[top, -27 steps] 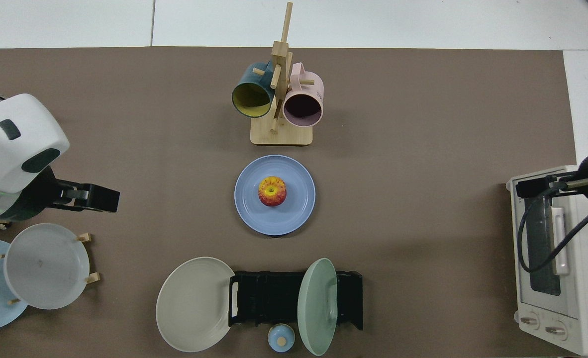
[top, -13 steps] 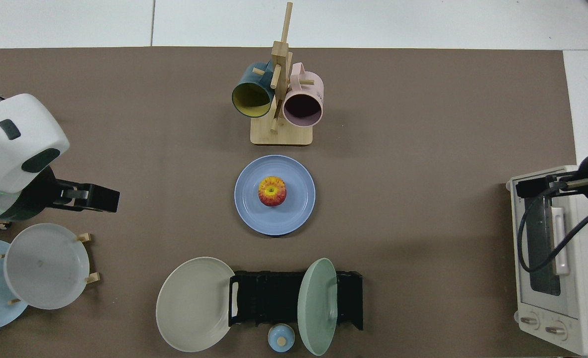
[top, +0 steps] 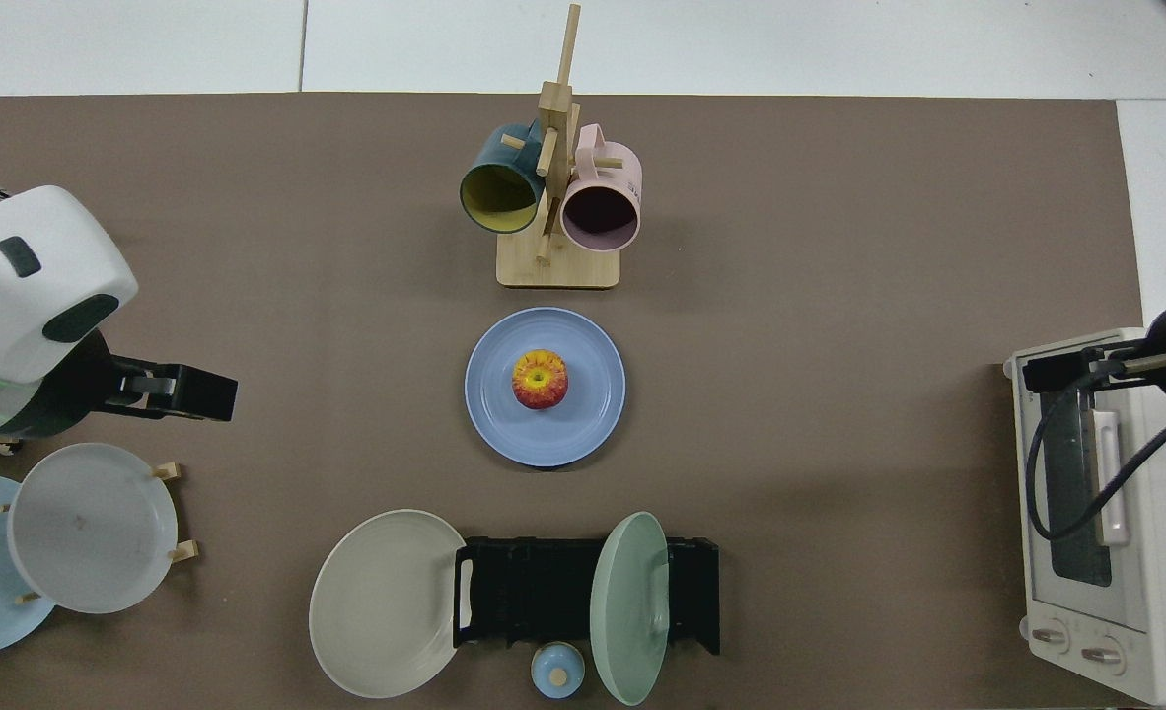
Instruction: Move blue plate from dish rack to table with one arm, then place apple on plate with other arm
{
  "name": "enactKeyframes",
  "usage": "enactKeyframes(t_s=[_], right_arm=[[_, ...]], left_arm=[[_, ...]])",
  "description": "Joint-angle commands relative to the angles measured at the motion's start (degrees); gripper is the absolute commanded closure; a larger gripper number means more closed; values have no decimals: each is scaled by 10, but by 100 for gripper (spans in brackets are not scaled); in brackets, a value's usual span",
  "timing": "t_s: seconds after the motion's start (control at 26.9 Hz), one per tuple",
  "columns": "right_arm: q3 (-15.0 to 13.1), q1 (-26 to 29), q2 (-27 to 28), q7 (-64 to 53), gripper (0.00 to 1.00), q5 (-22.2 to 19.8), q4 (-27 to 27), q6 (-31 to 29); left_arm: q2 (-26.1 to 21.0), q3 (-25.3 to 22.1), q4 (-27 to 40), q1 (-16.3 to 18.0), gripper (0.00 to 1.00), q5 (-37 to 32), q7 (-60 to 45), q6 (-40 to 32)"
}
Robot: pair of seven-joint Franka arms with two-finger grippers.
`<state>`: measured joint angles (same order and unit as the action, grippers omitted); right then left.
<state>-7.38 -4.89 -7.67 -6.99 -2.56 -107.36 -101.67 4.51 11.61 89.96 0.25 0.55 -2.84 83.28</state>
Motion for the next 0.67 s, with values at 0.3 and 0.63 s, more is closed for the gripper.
enactKeyframes(t_s=[0.3,0.63], right_arm=[[2,3,5,8,0,12,6,-5],[2,6,2,7,0,12,2,3]], left_arm=[[9,2,9,4,0,2,-2,-4],[9,2,9,4,0,2,-2,-3]])
